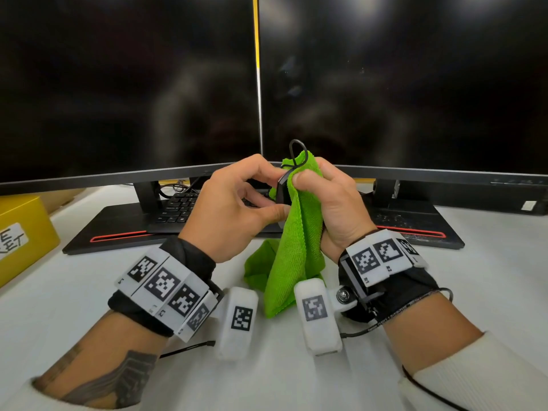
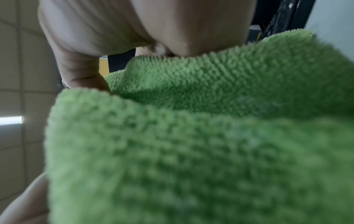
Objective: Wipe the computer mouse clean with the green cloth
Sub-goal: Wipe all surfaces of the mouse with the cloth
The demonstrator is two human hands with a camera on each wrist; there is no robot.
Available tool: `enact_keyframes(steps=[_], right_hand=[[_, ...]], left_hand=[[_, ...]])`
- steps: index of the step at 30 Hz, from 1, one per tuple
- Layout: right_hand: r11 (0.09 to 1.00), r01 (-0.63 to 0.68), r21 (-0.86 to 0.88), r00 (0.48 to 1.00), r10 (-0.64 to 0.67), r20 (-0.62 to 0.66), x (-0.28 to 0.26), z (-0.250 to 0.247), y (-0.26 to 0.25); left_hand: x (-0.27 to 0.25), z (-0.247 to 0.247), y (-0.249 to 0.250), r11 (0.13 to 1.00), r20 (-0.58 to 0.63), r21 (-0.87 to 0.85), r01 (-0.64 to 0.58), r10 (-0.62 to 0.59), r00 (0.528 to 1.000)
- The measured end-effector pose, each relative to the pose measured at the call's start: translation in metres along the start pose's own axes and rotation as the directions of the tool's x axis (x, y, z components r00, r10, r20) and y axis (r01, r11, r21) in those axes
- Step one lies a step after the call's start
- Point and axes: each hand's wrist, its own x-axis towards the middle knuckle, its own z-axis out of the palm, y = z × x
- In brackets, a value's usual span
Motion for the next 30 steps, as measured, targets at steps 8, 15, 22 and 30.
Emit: enact_keyframes(steps=[8, 15, 22, 30], right_hand=[[1.0, -0.007, 0.014, 1.0, 0.007, -0.002, -0.0005, 0.0, 0.0019], [0.999, -0.026, 0.033, 1.0, 0.026, 0.002, -0.0005, 0.0003, 0.0011], [0.999, -0.027, 0.03, 1.0, 0.028, -0.014, -0.0016, 0.0017, 0.0002], [0.998, -0.047, 0.05, 0.997, 0.049, -0.053, -0.0009, 0.0024, 0.0009]], left_hand=[[0.001, -0.0014, -0.0014, 1.0, 0.002, -0.006, -0.002, 0.002, 1.0], [0.0013, -0.0012, -0.0013, 1.0, -0.002, 0.006, -0.004, 0.004, 1.0], [0.0006, -0.0002, -0.0009, 1.0, 0.001, 0.005, -0.001, 0.001, 1.0], [0.0005, 0.0007, -0.0014, 1.0, 0.012, -0.006, 0.003, -0.003, 1.0]])
